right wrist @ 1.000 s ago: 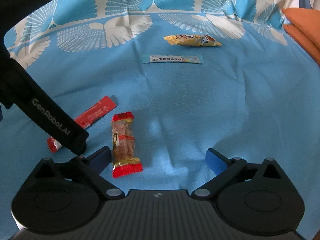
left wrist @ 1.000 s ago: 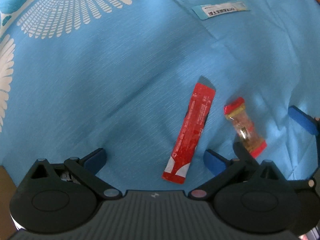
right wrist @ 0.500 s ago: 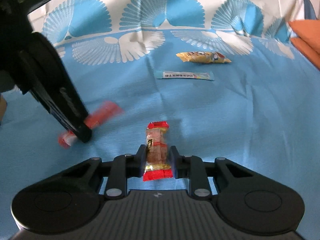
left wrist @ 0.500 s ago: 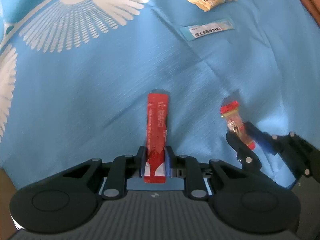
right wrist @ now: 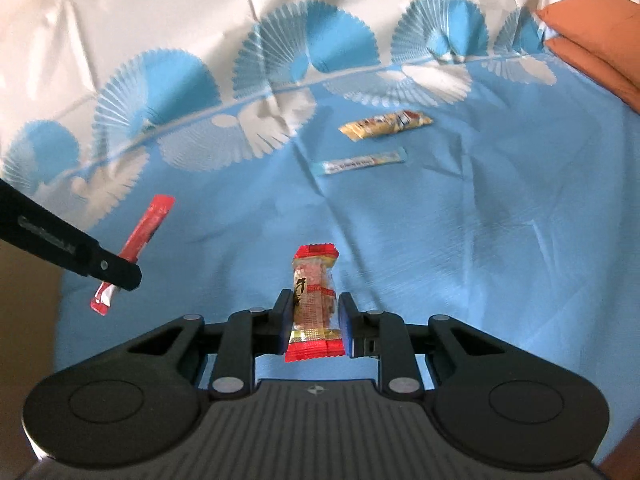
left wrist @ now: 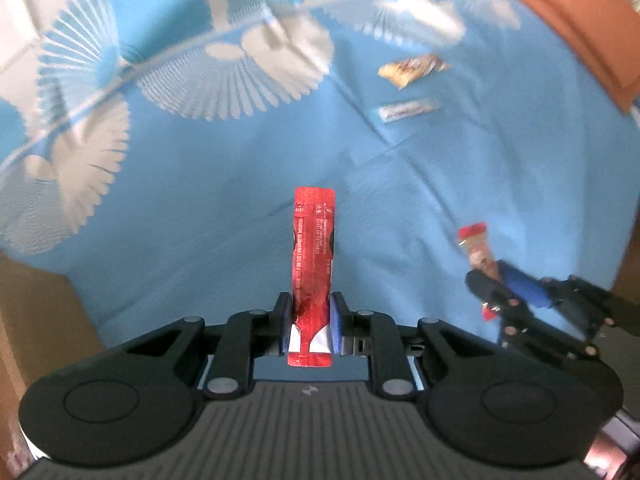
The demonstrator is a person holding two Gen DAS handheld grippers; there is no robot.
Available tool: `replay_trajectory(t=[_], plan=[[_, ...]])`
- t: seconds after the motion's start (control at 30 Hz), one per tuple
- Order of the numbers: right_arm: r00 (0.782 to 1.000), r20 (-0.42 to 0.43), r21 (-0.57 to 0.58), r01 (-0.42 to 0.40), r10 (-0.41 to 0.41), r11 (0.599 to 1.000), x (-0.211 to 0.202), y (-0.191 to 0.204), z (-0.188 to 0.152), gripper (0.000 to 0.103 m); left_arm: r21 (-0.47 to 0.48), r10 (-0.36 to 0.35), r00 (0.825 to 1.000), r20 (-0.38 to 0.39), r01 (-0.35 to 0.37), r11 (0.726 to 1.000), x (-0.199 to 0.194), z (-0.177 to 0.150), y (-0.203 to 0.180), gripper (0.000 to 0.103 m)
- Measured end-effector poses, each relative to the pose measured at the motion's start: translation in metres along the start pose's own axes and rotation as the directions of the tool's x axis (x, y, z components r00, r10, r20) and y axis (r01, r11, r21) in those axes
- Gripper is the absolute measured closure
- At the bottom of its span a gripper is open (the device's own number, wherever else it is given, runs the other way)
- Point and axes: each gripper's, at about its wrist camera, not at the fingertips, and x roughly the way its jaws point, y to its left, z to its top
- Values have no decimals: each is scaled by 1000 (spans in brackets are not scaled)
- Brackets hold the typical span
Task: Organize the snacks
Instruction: 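Lift and carry the red stick pack and red candy with both grippers toward the box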
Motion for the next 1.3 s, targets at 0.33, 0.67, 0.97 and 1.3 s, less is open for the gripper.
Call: replay_trajectory(t=[0.33, 0.67, 0.97, 1.3], plan=[[993, 48, -40, -102, 104, 994, -106, 43, -20, 77, -74, -64, 991, 119, 73, 995, -115, -81, 9, 81], [976, 52, -150, -202, 212, 968, -197, 95, -52, 77, -180, -3, 992, 124, 26, 983, -193, -204, 39, 81], [957, 14, -257, -277, 290, 926, -246, 148, -84, 77, -310, 74, 992, 99, -39, 950, -230, -303, 79, 81], [951, -8, -367, -291, 310, 883, -268, 193, -102, 77, -369, 91, 981, 171, -22, 929, -255, -338, 100, 81]])
